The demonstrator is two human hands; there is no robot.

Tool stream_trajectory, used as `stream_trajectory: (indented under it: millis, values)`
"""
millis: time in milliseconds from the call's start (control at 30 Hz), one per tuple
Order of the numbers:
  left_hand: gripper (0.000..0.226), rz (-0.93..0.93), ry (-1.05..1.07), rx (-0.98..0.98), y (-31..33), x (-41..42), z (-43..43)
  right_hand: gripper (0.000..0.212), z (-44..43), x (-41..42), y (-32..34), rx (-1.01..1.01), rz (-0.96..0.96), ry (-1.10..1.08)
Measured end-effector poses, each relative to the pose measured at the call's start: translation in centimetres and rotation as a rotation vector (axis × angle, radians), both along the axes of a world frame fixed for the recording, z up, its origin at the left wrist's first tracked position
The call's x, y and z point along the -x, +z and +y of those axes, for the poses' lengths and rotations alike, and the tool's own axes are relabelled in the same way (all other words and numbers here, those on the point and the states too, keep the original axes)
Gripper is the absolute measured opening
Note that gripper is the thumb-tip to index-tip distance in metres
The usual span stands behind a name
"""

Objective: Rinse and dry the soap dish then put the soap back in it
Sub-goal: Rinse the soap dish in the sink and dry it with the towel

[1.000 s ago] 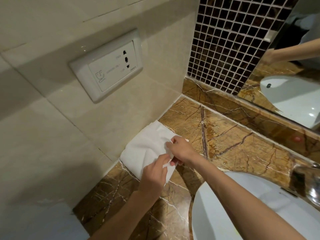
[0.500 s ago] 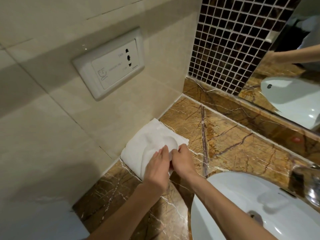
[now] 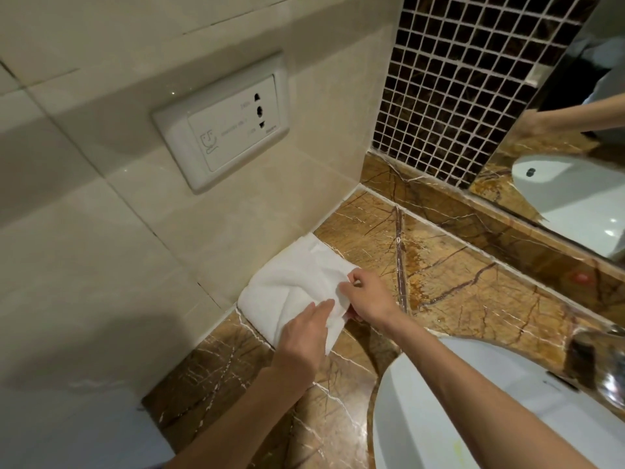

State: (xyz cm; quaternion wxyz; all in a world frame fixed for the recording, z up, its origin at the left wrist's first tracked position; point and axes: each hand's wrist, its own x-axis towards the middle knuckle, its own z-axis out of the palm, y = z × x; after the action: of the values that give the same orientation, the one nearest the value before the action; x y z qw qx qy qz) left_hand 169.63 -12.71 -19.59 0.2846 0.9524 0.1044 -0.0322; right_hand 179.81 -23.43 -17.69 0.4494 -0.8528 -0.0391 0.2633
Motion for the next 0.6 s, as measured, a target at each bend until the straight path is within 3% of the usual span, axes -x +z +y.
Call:
stream_trajectory:
  millis: [167, 267, 467, 600]
  values:
    - [0.072, -0.015, -0.001, -0.122, -0.7, -0.7, -1.0, 0.020, 0.8, 2.7, -1.2, -0.192, 0.212, -0.382]
    - [0.069, -0.007, -0.041, -0.139, -1.4, -1.0, -1.3, 0.016, 1.4, 3.2, -1.0, -0.168, 0.246, -0.484]
    - [0.056, -0.049, 0.011, -0.073, -1.3, -0.4, -0.8, 0.026, 0.8, 2.0, 0.3, -0.149, 0.321, -0.301]
    - [0.046, -0.073, -0.031, 0.018, -0.7, 0.4, 0.1, 0.028, 0.7, -0.2, 0.9, -0.005, 0.123, -0.127]
